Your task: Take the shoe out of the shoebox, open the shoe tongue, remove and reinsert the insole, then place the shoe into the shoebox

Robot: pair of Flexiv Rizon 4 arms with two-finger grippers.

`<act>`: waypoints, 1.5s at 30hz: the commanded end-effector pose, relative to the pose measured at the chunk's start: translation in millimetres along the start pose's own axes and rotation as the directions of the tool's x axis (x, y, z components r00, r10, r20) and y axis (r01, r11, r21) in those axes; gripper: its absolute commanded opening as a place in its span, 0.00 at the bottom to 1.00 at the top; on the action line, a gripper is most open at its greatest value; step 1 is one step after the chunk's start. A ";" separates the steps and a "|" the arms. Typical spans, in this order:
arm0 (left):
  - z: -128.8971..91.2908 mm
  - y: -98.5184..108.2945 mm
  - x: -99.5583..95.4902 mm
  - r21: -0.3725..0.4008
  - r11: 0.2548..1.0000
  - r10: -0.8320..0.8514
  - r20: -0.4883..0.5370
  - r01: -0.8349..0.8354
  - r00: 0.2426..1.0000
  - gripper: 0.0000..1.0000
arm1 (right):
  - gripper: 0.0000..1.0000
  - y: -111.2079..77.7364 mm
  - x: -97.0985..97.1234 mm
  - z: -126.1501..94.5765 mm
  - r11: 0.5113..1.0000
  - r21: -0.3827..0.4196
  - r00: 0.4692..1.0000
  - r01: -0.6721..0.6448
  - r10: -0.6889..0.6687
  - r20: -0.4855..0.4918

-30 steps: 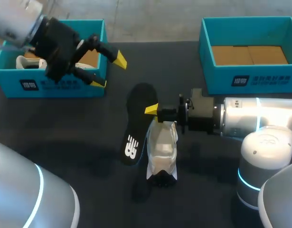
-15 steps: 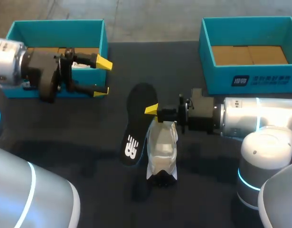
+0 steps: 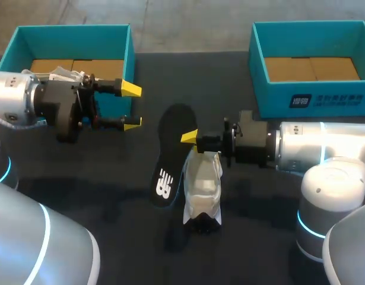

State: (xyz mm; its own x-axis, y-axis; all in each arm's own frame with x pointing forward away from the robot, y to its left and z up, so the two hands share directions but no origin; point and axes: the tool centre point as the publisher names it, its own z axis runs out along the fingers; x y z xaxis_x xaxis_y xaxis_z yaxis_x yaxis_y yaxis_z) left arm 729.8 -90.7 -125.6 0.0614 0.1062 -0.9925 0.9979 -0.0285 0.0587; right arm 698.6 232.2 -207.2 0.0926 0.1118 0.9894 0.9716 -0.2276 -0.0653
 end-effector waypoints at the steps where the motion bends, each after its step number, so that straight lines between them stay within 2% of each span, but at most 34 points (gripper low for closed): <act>1: -7.3 -3.9 3.0 -0.012 1.000 -0.013 -0.016 0.013 1.000 1.00 | 0.00 -1.0 0.3 1.6 1.000 -0.003 1.000 0.000 0.000 0.003; 8: -9.9 -8.4 27.5 -0.005 0.997 -0.072 -0.010 0.072 0.997 1.00 | 0.00 -1.0 0.3 1.6 1.000 -0.003 1.000 0.000 0.000 0.003; 16: 3.4 -5.7 53.2 0.011 0.997 -0.071 0.004 0.071 0.997 1.00 | 0.00 -1.0 0.3 1.6 1.000 -0.003 1.000 0.000 0.000 0.003; 33: 39.4 14.9 72.8 0.016 0.998 -0.069 0.042 0.069 0.997 1.00 | 0.00 -1.0 0.3 1.6 1.000 -0.003 1.000 0.000 0.000 0.003; 37: 49.8 15.9 77.5 0.013 0.998 -0.067 0.050 0.066 0.997 0.95 | 0.00 -1.0 0.3 1.6 1.000 -0.003 1.000 0.000 0.000 0.003; 40: 58.3 14.6 79.4 0.026 0.998 -0.067 0.052 0.065 0.996 0.82 | 0.00 -1.0 0.3 1.6 1.000 -0.003 1.000 0.000 0.000 0.003; 45: 66.8 12.9 78.8 0.039 0.998 -0.059 0.053 0.057 0.997 0.71 | 0.00 -1.0 0.3 1.6 1.000 -0.003 1.000 0.000 0.000 0.003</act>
State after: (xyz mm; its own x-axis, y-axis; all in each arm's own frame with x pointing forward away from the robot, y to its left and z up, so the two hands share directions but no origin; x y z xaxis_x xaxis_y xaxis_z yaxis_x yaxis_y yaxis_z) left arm 742.2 -143.1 -208.7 -0.0024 0.0564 -0.9984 0.9984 -0.0565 -0.0056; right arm 698.6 232.2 -207.2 0.0926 0.1118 0.9894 0.9716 -0.2276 -0.0652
